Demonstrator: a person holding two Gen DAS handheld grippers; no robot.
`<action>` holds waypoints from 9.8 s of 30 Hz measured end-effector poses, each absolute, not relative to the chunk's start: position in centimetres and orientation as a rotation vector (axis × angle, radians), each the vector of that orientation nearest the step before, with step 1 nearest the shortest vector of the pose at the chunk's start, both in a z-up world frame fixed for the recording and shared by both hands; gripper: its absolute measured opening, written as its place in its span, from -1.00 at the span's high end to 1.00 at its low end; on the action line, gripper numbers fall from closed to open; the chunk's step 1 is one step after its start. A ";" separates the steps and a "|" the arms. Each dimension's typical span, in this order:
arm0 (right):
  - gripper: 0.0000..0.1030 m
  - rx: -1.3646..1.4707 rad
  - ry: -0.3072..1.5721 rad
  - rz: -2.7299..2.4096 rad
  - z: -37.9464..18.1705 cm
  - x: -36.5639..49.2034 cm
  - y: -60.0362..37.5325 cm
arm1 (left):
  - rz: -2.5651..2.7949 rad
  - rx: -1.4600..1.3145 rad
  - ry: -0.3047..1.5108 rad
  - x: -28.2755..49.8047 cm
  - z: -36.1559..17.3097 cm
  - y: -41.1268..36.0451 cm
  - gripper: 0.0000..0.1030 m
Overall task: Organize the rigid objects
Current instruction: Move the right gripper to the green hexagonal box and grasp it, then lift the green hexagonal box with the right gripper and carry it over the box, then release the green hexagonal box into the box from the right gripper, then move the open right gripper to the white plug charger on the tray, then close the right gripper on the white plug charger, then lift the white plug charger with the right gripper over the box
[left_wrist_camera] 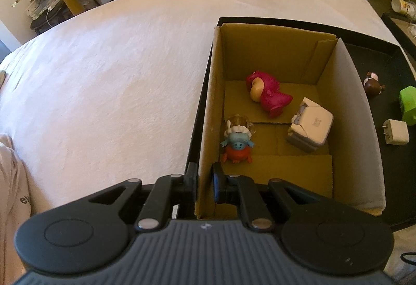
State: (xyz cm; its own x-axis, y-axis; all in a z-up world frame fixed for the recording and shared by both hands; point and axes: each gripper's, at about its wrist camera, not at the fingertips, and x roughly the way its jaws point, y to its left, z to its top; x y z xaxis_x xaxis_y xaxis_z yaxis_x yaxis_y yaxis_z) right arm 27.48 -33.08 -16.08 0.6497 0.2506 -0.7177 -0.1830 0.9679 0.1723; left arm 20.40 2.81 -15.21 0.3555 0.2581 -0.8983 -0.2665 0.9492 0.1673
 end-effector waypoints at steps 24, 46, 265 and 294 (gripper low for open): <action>0.13 0.251 0.918 0.253 -19.7 30.6 -34.5 | 0.355 0.043 1.179 20.8 -15.2 2.5 0.75; 0.07 0.241 0.964 0.272 -21.0 31.5 -33.1 | 0.340 0.034 1.181 20.7 -15.3 2.9 0.75; 0.28 -0.213 1.030 0.452 -21.9 27.2 -26.9 | 0.328 0.084 1.191 21.1 -14.9 2.3 0.79; 0.30 -0.154 0.955 0.519 -14.5 26.3 -26.2 | 0.308 0.042 1.170 20.7 -14.4 2.9 0.81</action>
